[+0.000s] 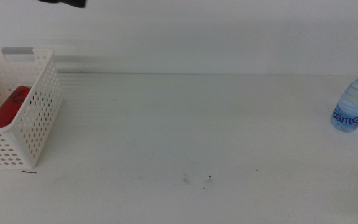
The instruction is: Use arms to grab the bottles and put them into the dustbin to the left of the table.
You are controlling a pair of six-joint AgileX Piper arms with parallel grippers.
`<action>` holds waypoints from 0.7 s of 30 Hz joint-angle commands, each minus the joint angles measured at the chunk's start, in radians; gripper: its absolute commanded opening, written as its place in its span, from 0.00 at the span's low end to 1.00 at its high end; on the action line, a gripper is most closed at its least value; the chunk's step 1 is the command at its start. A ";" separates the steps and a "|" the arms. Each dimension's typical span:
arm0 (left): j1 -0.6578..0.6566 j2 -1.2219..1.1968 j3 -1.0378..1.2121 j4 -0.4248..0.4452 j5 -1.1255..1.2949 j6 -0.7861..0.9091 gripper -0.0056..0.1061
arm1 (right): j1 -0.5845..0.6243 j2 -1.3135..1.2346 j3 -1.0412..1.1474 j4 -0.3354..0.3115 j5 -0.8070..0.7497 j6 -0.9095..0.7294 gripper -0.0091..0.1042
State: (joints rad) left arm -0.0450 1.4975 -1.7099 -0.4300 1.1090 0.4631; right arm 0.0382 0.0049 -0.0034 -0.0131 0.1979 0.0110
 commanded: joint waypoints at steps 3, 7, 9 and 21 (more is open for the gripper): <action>-0.060 -0.080 0.064 -0.035 -0.018 0.045 0.89 | 0.001 -0.005 0.003 -0.008 -0.010 -0.004 0.90; -0.121 -0.132 0.120 -0.035 -0.046 0.062 0.89 | 0.001 -0.005 0.003 -0.008 -0.010 -0.004 0.90; -0.167 -0.166 0.178 -0.012 -0.117 0.062 0.89 | 0.001 -0.005 0.003 -0.008 -0.010 -0.004 0.90; -0.346 -0.427 0.568 0.019 -0.324 0.026 0.89 | 0.001 -0.005 0.003 -0.008 -0.010 -0.004 0.90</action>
State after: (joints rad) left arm -0.3761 1.1076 -1.1856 -0.4139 0.8160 0.5018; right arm 0.0382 0.0049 -0.0034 -0.0131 0.1979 0.0110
